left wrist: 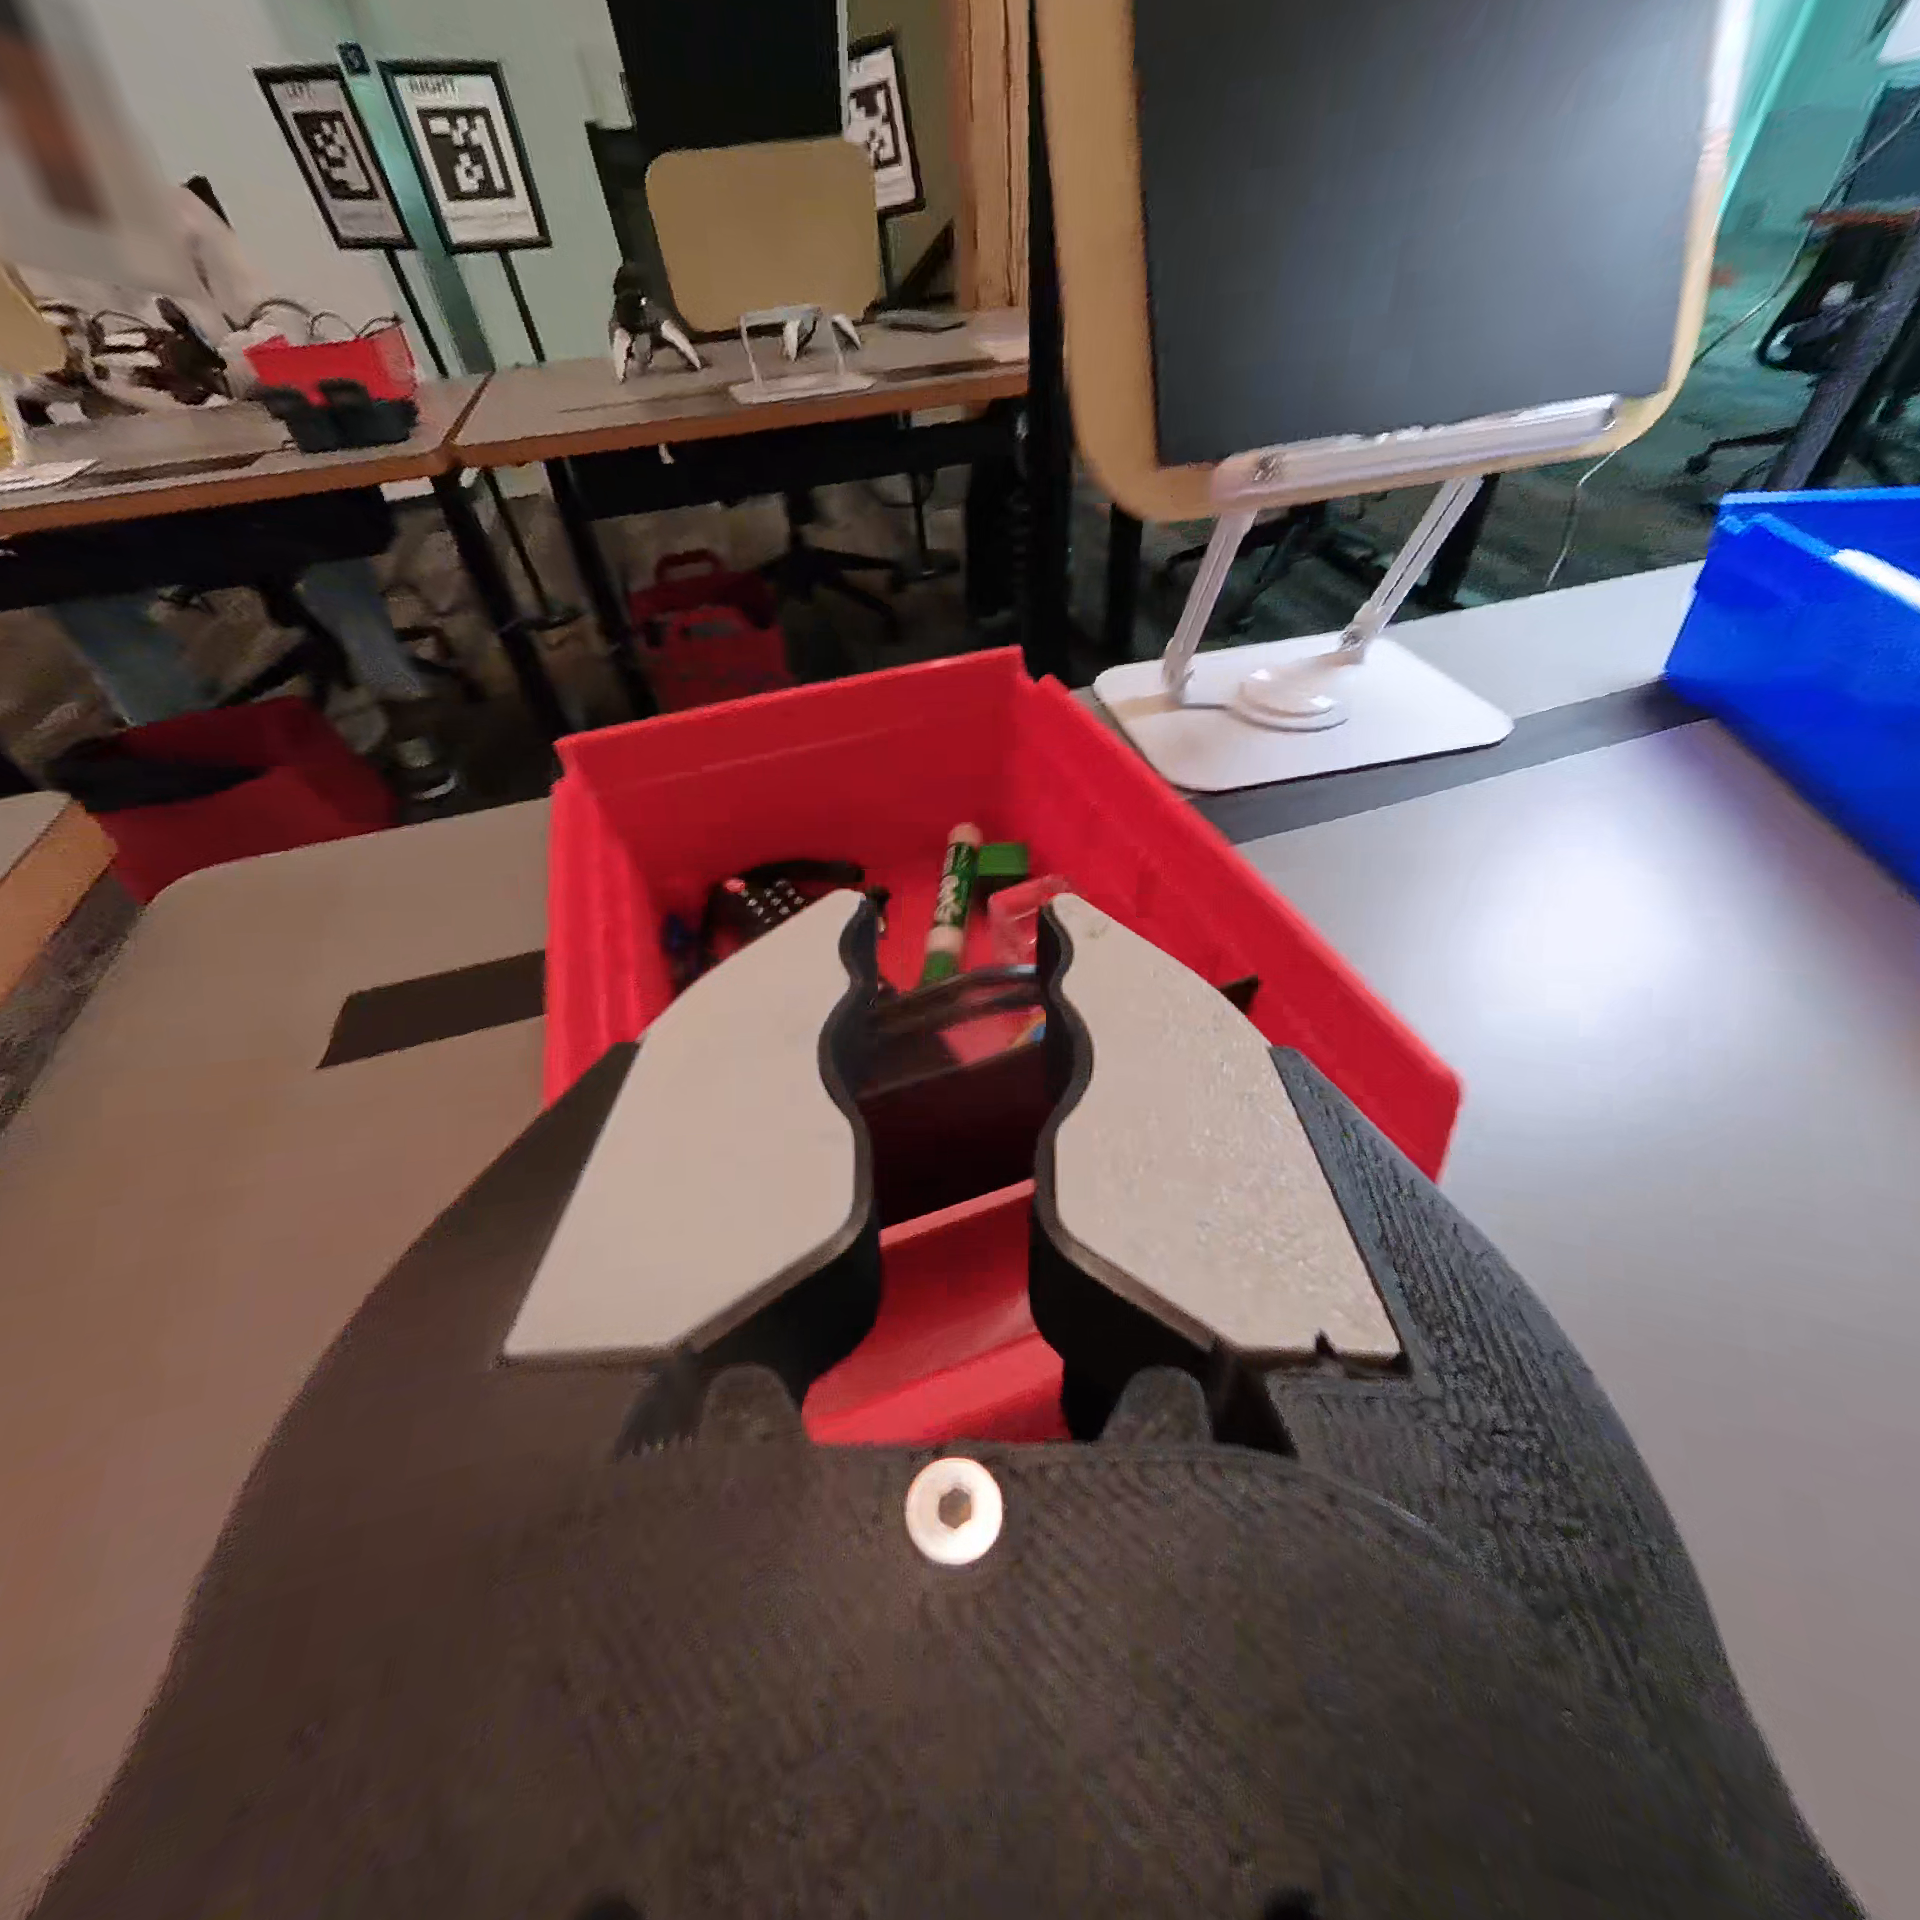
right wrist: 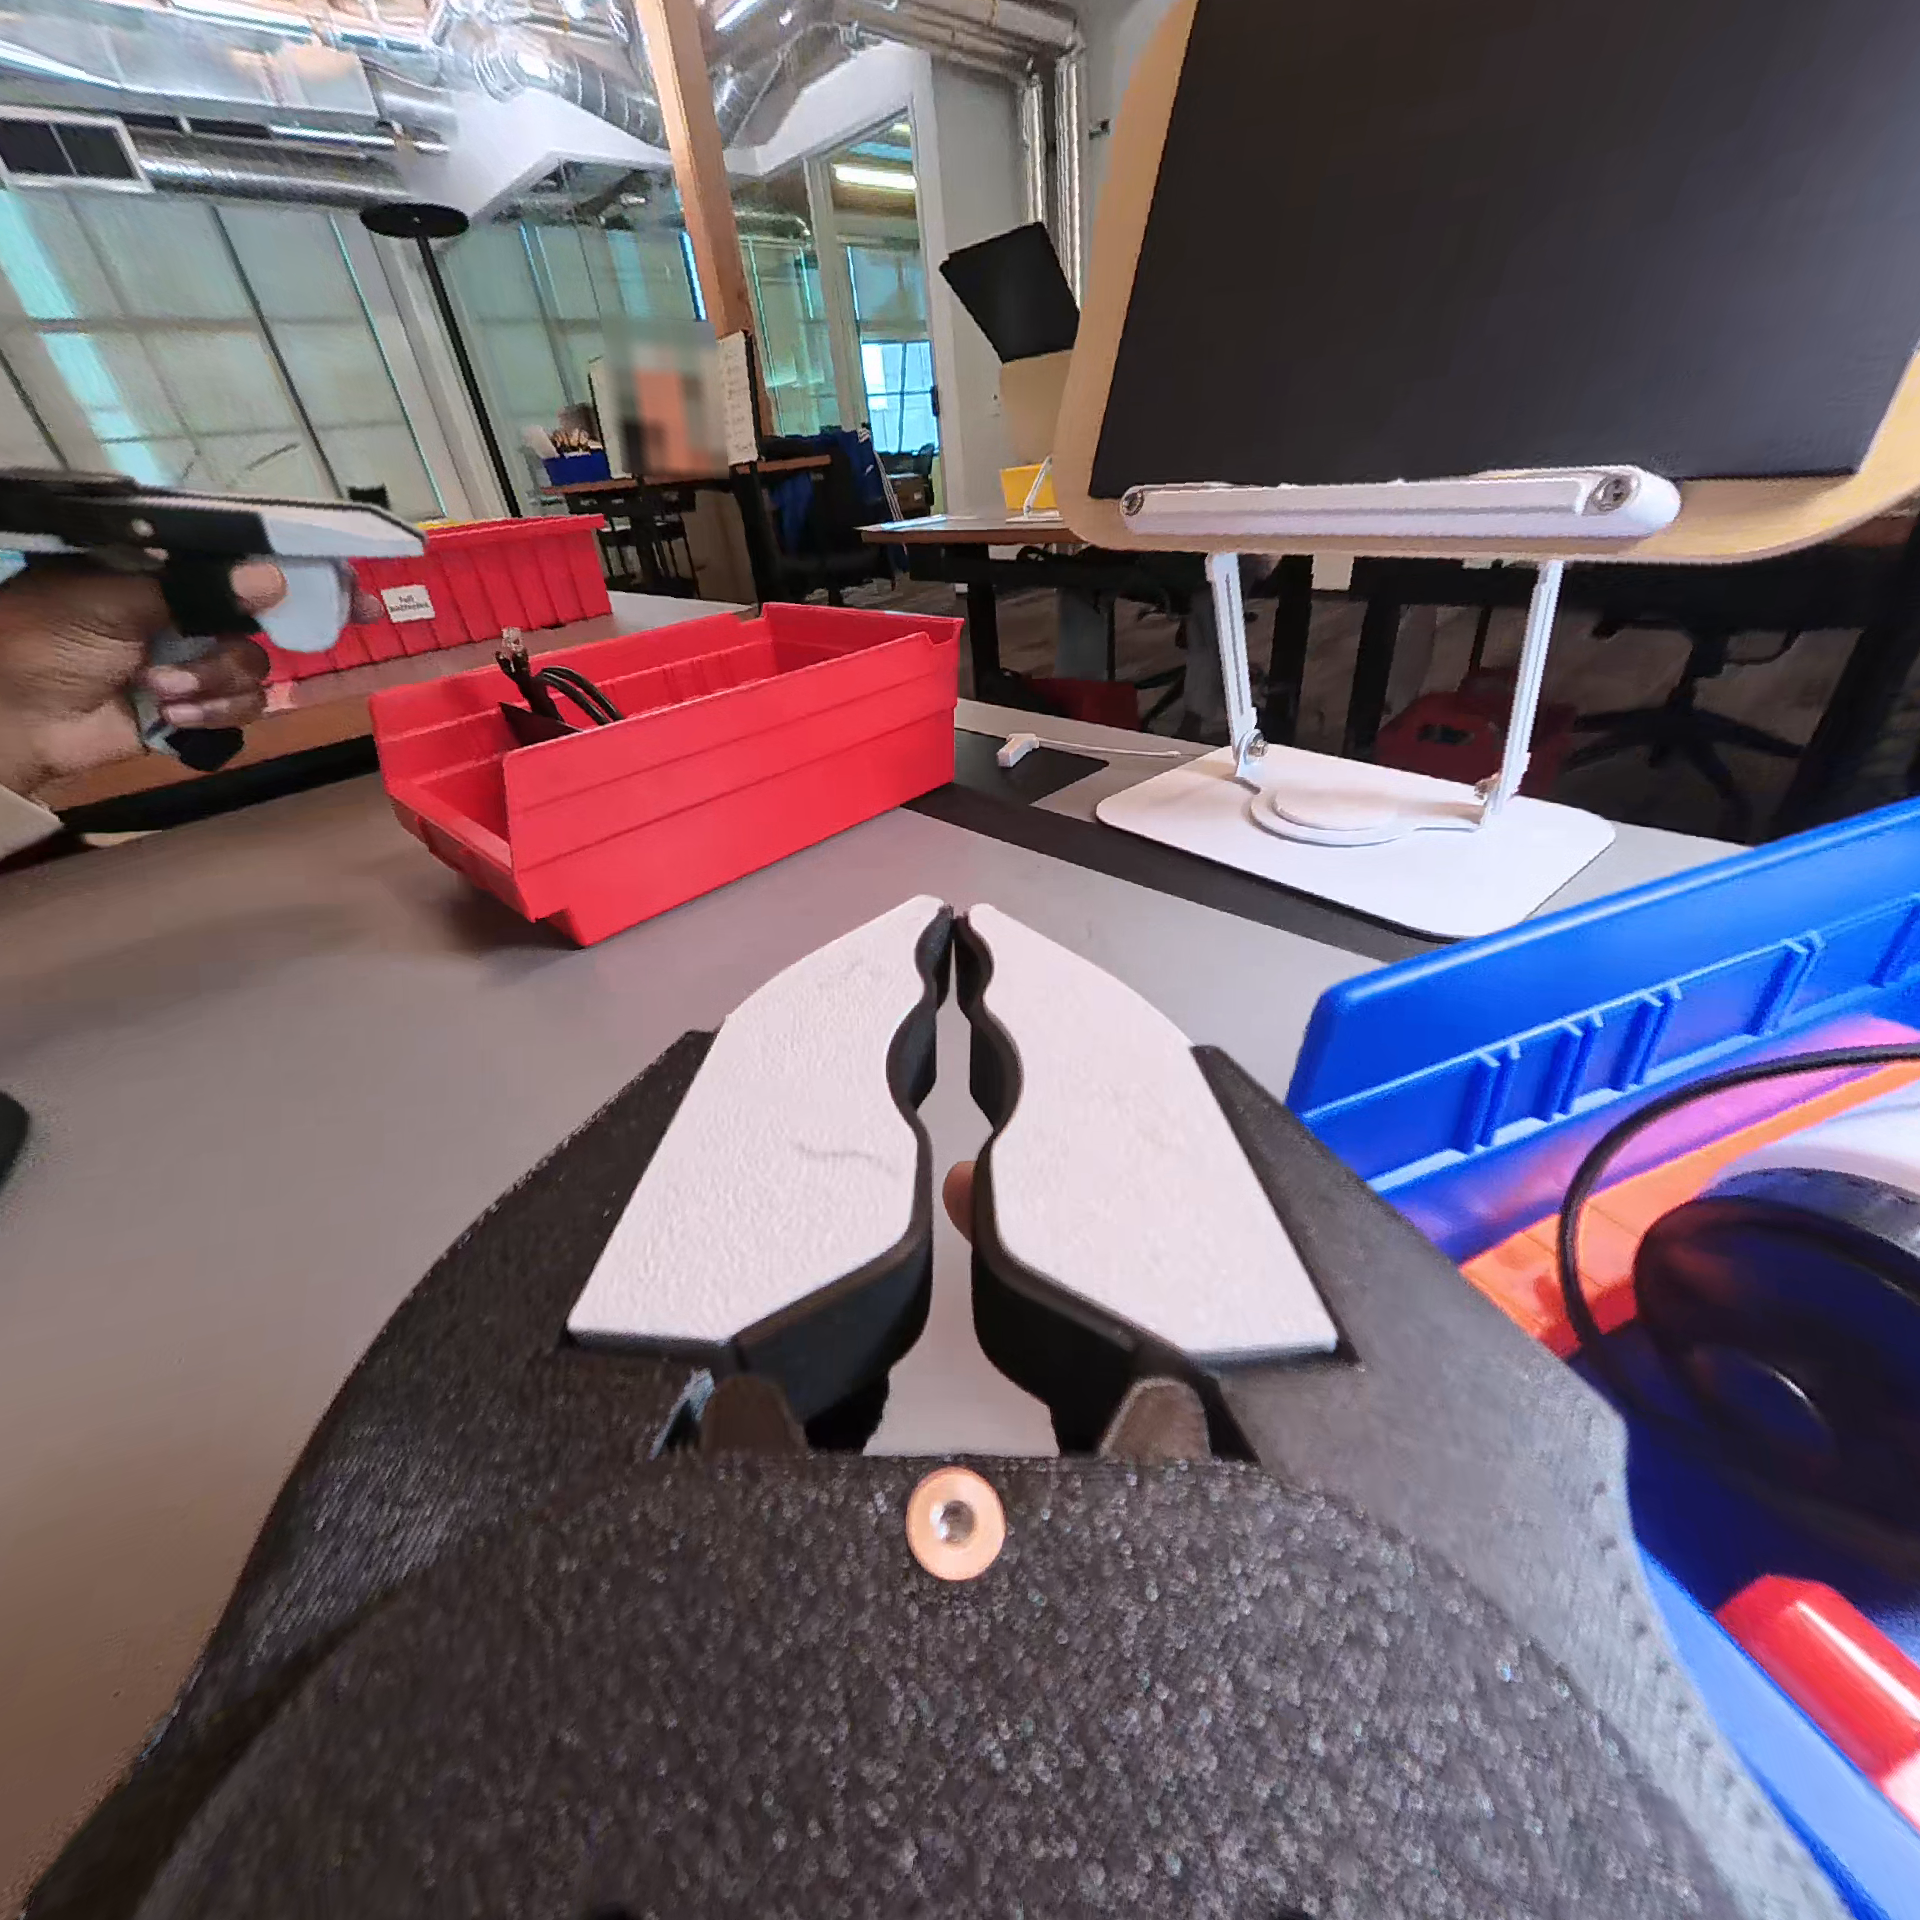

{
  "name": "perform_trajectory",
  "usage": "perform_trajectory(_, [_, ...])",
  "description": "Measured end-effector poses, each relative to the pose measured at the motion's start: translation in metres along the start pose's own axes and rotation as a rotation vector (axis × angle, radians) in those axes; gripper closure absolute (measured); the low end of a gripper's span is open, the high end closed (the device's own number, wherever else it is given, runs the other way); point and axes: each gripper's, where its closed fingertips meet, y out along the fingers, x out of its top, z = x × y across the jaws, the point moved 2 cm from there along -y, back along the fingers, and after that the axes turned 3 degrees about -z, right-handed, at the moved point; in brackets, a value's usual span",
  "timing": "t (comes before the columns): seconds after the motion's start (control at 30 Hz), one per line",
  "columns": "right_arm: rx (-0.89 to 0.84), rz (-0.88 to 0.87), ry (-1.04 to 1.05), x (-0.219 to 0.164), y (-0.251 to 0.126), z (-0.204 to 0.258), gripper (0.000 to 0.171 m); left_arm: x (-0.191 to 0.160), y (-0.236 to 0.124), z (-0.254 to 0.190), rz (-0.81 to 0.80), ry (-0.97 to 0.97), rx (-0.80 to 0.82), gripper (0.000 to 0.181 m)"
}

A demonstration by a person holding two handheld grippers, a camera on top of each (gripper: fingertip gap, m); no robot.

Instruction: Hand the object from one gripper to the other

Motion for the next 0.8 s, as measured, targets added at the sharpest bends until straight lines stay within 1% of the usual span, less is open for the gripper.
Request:
perform_trajectory(0.07, [-0.004, 0.000, -0.016, -0.004, -0.001, 0.002, 0.171, -0.013, 0.002, 0.006, 0.035, 0.029, 0.002, 0.147])
perform_trajectory(0.13, [0.002, 0.026, -0.034, -0.010, 0.000, 0.004, 0.171, -0.028, 0.005, 0.009, 0.095, 0.100, 0.008, 0.145])
perform_trajectory(0.23, [0.021, 0.054, -0.055, -0.018, 0.003, 0.010, 0.171, -0.044, 0.010, 0.021, 0.167, 0.209, 0.089, 0.149])
perform_trajectory(0.43, [0.027, 0.085, -0.073, -0.025, 0.004, 0.013, 0.171, -0.067, 0.027, 0.037, 0.276, 0.109, 0.161, 0.149])
perform_trajectory(0.5, [0.031, 0.091, -0.065, -0.026, 0.004, 0.013, 0.171, -0.072, 0.033, 0.042, 0.308, 0.137, 0.194, 0.149])
perform_trajectory(0.53, [0.030, 0.094, -0.063, -0.026, 0.004, 0.013, 0.171, -0.073, 0.036, 0.044, 0.321, 0.164, 0.213, 0.153])
perform_trajectory(0.6, [0.031, 0.099, -0.063, -0.027, 0.004, 0.013, 0.171, -0.074, 0.039, 0.048, 0.330, 0.200, 0.251, 0.163])
perform_trajectory(0.67, [0.030, 0.101, -0.070, -0.027, 0.003, 0.014, 0.171, -0.071, 0.040, 0.048, 0.322, 0.223, 0.276, 0.167])
perform_trajectory(0.7, [0.030, 0.101, -0.075, -0.027, 0.003, 0.014, 0.171, -0.065, 0.039, 0.047, 0.302, 0.241, 0.292, 0.170])
perform_trajectory(0.8, [0.035, 0.079, -0.102, -0.017, 0.003, 0.016, 0.171, -0.031, 0.033, 0.040, 0.214, 0.319, 0.343, 0.170])
